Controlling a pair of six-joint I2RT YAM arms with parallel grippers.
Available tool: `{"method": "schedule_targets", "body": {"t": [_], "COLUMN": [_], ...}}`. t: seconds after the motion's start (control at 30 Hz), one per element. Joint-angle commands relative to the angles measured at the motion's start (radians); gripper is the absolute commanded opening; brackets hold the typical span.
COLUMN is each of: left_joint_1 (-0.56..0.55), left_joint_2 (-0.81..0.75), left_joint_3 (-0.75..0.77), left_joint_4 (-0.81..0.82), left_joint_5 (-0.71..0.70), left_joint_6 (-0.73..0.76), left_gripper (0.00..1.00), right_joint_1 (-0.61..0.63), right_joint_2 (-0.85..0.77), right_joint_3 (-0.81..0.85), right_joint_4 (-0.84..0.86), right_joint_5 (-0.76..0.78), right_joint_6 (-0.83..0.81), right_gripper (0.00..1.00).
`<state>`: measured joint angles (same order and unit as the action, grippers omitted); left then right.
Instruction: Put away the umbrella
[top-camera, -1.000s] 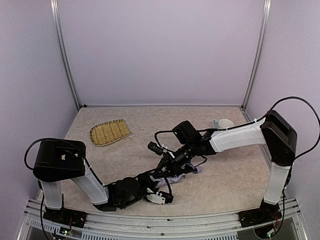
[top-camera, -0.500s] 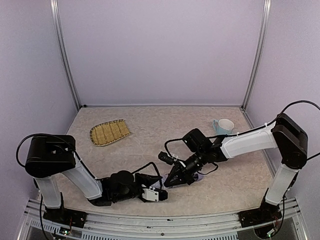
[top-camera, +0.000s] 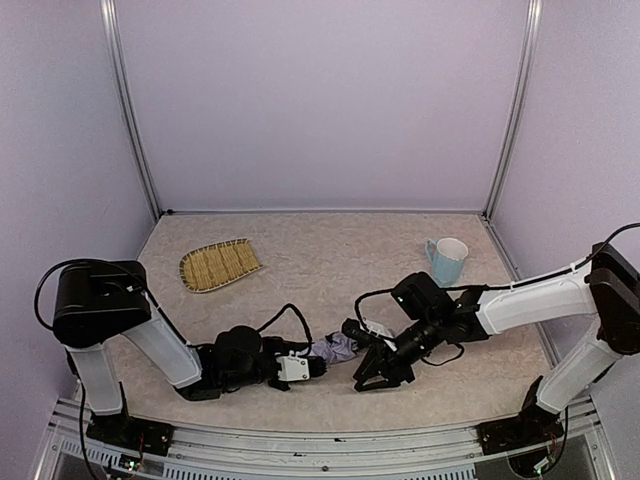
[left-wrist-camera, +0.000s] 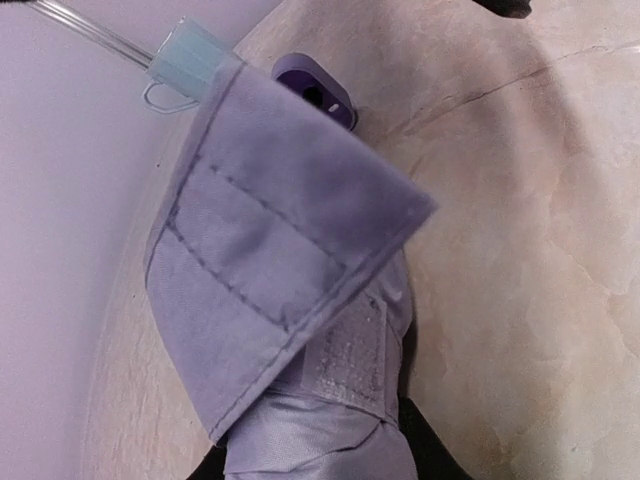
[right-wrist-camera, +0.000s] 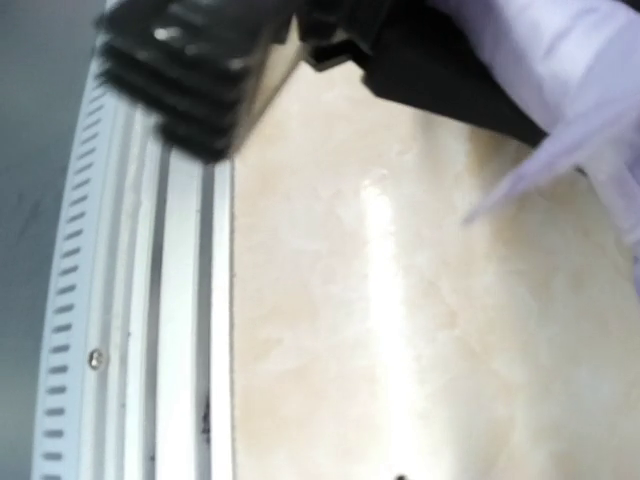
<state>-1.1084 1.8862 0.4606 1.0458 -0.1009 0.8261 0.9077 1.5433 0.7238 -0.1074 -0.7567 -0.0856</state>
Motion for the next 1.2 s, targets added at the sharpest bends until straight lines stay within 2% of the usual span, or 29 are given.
{"method": "schedule_targets", "body": {"t": [0.0, 0.1, 0.27, 0.4, 0.57, 0.8, 0.87, 0.97, 1.17], "left_joint_1": [-0.003, -0.013, -0.07, -0.069, -0.085, -0.087, -0.086, -0.09, -0.095], "left_joint_2": [0.028, 0.046, 0.101, 0.098, 0.109, 0.1, 0.102, 0.1, 0.091], "left_joint_3": [0.0, 0.0, 0.008, 0.024, 0.034, 0.031, 0.031, 0.032, 0.024], "left_joint_4": [0.0, 0.05, 0.148, 0.116, 0.123, 0.112, 0.114, 0.109, 0.092], "left_joint_5": [-0.111, -0.193, -0.412, -0.424, -0.432, -0.426, -0.424, -0.419, -0.405], "left_joint_6": [-0.015, 0.033, 0.241, 0.25, 0.258, 0.255, 0.25, 0.241, 0.23], "left_gripper": [0.0, 0.0, 0.0, 0.0, 0.0, 0.0, 0.0, 0.0, 0.0], "right_joint_1": [0.005, -0.005, -0.105, -0.076, -0.071, -0.017, -0.01, -0.009, -0.01], "right_joint_2": [-0.052, -0.068, -0.082, -0.072, 0.029, 0.127, 0.166, 0.196, 0.212], "right_joint_3": [-0.021, -0.008, 0.107, 0.168, 0.21, 0.257, 0.275, 0.285, 0.271], "right_joint_4": [0.049, 0.08, 0.019, 0.017, 0.078, 0.029, 0.014, 0.022, 0.025], "right_joint_5": [0.01, 0.059, 0.249, 0.383, 0.207, 0.095, 0.09, 0.097, 0.16], "right_joint_6": [0.076, 0.15, 0.325, 0.376, 0.453, 0.402, 0.39, 0.392, 0.383], "right_gripper": [0.37, 0.41, 0.44, 0.48, 0.5, 0.5, 0.47, 0.33, 0.3]}}
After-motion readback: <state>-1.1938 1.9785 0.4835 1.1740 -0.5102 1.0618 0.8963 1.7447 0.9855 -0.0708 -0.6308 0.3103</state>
